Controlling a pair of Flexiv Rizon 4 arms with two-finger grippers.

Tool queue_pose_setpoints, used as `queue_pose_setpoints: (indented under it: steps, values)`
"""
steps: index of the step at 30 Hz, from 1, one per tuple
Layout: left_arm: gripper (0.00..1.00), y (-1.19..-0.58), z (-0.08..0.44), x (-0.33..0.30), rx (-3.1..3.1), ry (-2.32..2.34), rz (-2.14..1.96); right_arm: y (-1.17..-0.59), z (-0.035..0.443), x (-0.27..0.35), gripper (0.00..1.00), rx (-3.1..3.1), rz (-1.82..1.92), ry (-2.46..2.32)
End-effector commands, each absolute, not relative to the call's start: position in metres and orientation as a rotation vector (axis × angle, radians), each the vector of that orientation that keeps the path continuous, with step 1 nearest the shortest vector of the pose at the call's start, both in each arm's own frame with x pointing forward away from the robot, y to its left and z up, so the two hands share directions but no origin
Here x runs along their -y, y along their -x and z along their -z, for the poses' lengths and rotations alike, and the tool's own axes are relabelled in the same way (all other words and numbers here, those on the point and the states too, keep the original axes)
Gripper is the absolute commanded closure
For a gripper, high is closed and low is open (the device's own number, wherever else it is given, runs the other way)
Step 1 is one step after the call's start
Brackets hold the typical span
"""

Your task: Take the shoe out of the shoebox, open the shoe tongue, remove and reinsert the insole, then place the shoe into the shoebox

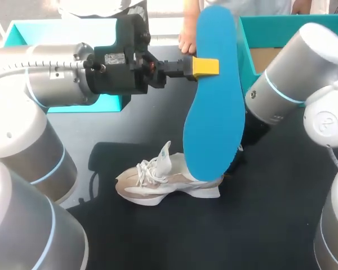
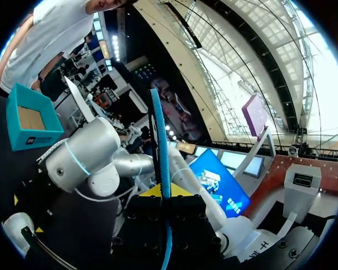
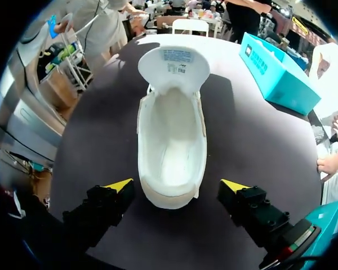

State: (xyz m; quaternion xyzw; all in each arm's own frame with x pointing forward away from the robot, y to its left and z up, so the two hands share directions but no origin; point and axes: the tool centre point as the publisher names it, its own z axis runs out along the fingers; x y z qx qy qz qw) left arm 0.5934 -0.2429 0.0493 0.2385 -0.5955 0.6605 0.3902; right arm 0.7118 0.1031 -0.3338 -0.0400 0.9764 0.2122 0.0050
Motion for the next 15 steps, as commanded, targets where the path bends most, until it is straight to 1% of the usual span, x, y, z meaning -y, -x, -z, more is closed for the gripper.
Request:
queue_pose_setpoints:
  steps: [1, 6, 9, 13, 15]
  values:
    - [1.00, -0.590, -0.049, 0.243, 1.511, -0.614, -1.683, -0.704, 0.318, -0.110, 0.00, -3.079, -0.447, 0.104]
    - [1.00, -0.590, -0.049, 0.243, 1.511, -0.614, -1.683, -0.700, 0.313, -0.120, 0.00, -3.089, -0.364, 0.067]
    - [1.00, -0.590, -0.049, 0.243, 1.511, -0.614, -1.683, -0.697, 0.312, -0.123, 0.00, -3.077, -0.403, 0.040]
    - [1.00, -0.590, -0.049, 0.243, 1.511, -0.614, -1.683, -0.695, 0.311, -0.127, 0.00, -3.145, -0.231, -0.004]
    - [1.00, -0.590, -0.049, 0.243, 1.511, -0.614, -1.683, -0.695, 0.311, -0.127, 0.00, -3.145, -0.231, -0.004]
